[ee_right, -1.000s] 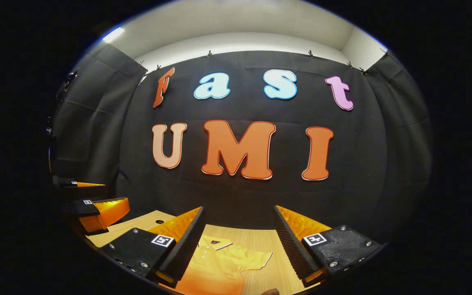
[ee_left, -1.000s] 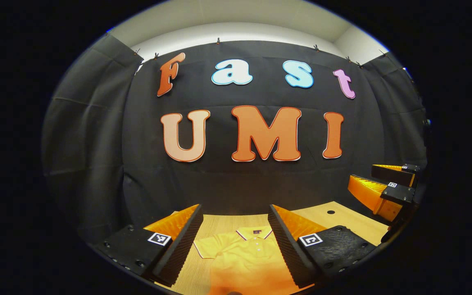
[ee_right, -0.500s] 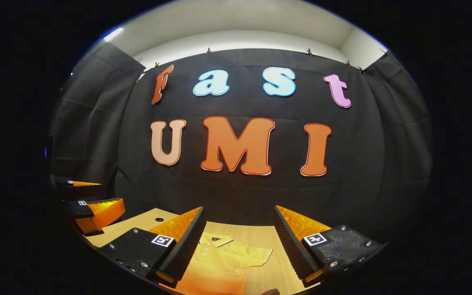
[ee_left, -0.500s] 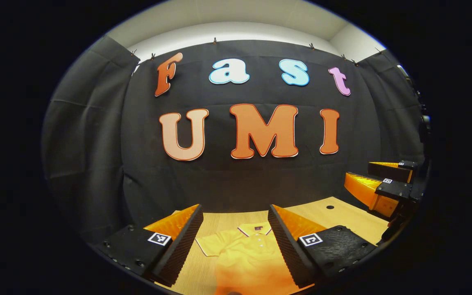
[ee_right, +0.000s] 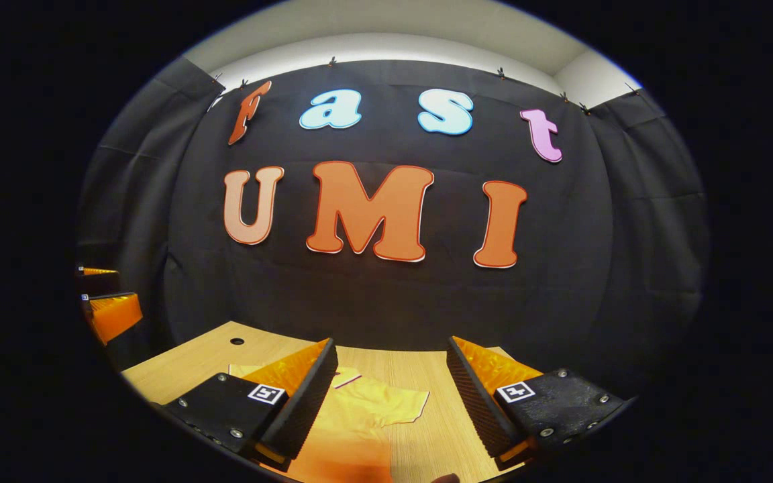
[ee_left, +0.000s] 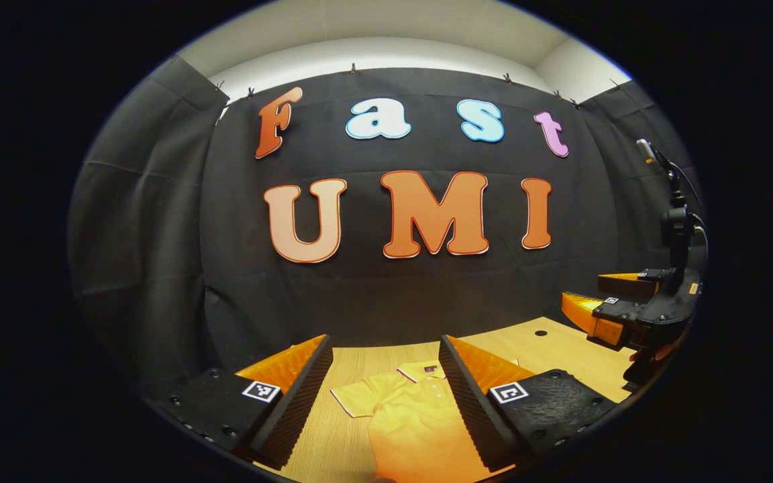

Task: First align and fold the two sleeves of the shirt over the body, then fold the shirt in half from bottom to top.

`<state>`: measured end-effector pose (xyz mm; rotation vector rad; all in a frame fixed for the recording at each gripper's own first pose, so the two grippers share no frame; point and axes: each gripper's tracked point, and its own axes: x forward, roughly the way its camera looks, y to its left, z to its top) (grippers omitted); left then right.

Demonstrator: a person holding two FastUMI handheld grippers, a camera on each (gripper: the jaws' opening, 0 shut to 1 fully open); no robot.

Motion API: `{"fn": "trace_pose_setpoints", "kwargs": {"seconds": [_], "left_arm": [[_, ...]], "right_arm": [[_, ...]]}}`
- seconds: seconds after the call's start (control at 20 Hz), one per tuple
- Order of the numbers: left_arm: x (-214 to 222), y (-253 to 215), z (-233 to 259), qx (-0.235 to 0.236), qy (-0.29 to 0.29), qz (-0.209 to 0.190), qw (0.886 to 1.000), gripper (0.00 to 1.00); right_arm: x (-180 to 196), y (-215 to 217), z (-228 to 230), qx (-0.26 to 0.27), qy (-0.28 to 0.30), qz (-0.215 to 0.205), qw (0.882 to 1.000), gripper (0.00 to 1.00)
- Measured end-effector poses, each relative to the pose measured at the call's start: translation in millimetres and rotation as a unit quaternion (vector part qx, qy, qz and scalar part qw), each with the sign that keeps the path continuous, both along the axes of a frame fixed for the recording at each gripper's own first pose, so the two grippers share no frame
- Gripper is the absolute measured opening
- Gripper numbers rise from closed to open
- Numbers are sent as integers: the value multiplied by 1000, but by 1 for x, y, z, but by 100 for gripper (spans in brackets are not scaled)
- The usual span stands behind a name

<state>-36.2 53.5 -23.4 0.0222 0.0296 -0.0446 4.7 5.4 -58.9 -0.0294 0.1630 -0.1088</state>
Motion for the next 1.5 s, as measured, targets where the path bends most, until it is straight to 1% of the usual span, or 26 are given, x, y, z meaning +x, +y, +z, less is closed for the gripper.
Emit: {"fn": "trace_pose_setpoints", "kwargs": {"seconds": [0.2, 0.3, 0.5, 0.55, 0.6, 0.9, 1.1, 1.25, 1.5], "left_arm": [[10, 10, 1, -5, -1, 35, 999, 98], [14, 10, 4, -5, -6, 53, 999, 98], [22, 3, 4, 0, -6, 74, 997, 97], [22, 1, 2, -1, -2, 78, 997, 95], [23, -1, 1, -2, 1, 83, 997, 97], [27, -10, -12, 4, 22, 116, 993, 98], [29, -17, -23, 7, 40, 137, 990, 98], [27, -24, -37, 3, 57, 154, 986, 98], [16, -28, -55, 13, 92, 176, 980, 96]], "right_arm": [[25, -12, -31, -4, 41, 6, 999, 99], [38, -19, -45, 6, 55, 12, 998, 99], [67, -40, -75, 25, 88, 15, 996, 99], [73, -44, -83, 31, 100, 17, 994, 99], [79, -49, -93, 35, 113, 18, 993, 99], [114, -59, -148, 50, 197, 38, 978, 99], [131, -61, -186, 63, 256, 55, 963, 98], [143, -67, -218, 76, 302, 63, 948, 93], [154, -74, -270, 87, 389, 67, 915, 86]]}}
